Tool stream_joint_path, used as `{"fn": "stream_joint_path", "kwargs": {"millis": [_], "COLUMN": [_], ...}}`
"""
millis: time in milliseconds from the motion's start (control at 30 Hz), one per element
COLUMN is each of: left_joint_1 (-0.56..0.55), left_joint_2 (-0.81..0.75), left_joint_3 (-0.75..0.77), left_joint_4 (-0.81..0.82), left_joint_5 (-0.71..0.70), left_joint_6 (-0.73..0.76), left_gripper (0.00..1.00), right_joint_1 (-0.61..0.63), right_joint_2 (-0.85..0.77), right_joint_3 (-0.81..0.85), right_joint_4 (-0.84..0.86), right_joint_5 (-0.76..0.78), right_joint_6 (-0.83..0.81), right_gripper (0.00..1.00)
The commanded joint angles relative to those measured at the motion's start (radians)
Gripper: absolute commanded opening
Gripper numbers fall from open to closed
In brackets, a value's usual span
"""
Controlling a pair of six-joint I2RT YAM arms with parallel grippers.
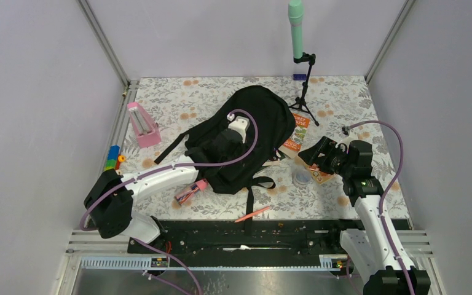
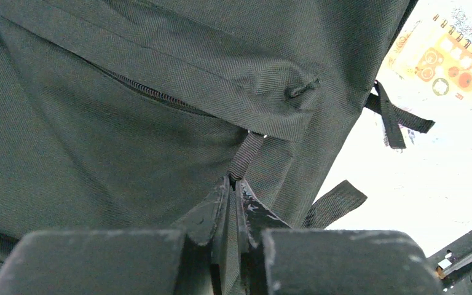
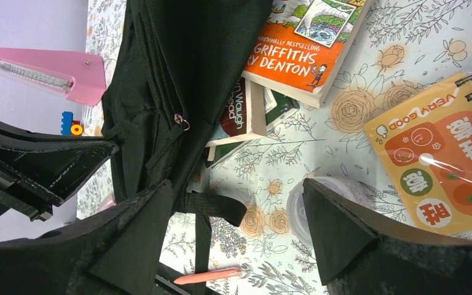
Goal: Pack the student bag
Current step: Zip the student bag at the center of the board.
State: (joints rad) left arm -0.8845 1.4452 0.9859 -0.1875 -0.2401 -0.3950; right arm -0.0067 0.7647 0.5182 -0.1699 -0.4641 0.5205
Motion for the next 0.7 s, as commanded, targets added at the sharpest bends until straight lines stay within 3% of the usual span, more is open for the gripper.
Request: {"fn": "stream_joint_path", "kwargs": {"millis": [0, 200, 667], "left_joint_1": [-0.001, -0.001, -0.002], "left_joint_2": [-0.006, -0.002, -0.004], "left_joint_3": [-0.023, -0.045, -0.041], "left_joint_4": [0.043, 0.065, 0.079], "left_joint_5": [-0.020, -0.032, -0.028], "left_joint_6": [-0.023, -0.021, -0.039], "left_gripper": [0.04, 0.02, 0.00], "right_joint_1": [0.002, 0.002, 0.337], "right_joint_2": [-0.008, 0.012, 0.148], "right_joint_3": [-0.001, -0.004, -0.035], "right_joint_4": [0.021, 0.042, 0.309], "right_joint_5": [-0.001, -0.015, 0.109], "right_joint_6": [-0.015, -0.002, 0.188], "right_gripper": [0.84, 0.84, 0.77]}}
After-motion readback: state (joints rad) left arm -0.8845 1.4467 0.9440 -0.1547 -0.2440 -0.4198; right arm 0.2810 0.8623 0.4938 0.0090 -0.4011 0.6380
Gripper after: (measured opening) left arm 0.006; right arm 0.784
